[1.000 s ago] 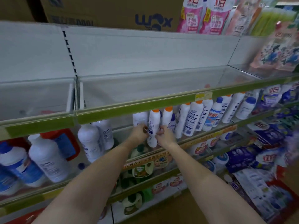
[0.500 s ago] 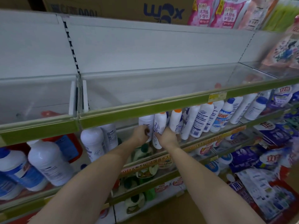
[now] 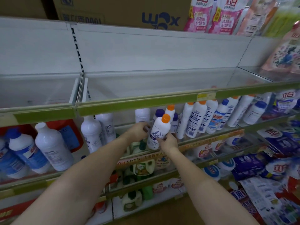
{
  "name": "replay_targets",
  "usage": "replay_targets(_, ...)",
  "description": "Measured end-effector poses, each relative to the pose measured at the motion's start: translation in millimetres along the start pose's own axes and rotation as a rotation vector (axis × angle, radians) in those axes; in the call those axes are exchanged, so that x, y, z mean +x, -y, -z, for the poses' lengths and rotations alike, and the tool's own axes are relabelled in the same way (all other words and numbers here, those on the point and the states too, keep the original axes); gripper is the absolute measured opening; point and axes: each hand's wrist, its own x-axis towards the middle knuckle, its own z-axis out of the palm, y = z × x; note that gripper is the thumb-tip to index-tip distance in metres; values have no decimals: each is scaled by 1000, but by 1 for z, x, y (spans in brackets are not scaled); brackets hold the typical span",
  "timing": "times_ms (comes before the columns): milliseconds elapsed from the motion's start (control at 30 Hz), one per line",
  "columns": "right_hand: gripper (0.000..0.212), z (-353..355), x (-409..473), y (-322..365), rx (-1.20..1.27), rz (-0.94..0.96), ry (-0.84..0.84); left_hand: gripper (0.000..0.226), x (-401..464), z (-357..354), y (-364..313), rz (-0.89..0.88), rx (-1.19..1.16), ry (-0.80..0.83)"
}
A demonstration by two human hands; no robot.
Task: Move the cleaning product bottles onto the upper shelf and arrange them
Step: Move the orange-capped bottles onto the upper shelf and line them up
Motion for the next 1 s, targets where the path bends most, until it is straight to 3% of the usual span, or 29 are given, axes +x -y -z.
replay_targets(267, 51, 107, -50, -44, -15, 119, 162, 48, -30, -34, -95, -62, 42, 254)
replay_targets(567, 30, 182, -109, -106, -104, 40, 375, 44, -56, -95, -205, -225, 89, 246)
replay_targets(733, 44, 211, -133, -133, -163, -22, 432, 39, -72, -126, -231, -216, 94, 256)
replay_targets(833, 53, 230, -143, -145, -119, -32, 402, 39, -82, -138, -245, -210, -6, 256)
replay_targets(933, 66, 242, -152, -155, -90, -38, 391, 54, -88, -146, -260, -189, -166, 247)
replay_targets(1000, 64, 246, -157, -159, -114, -17, 404, 51, -91, -148, -272, -196, -254, 237)
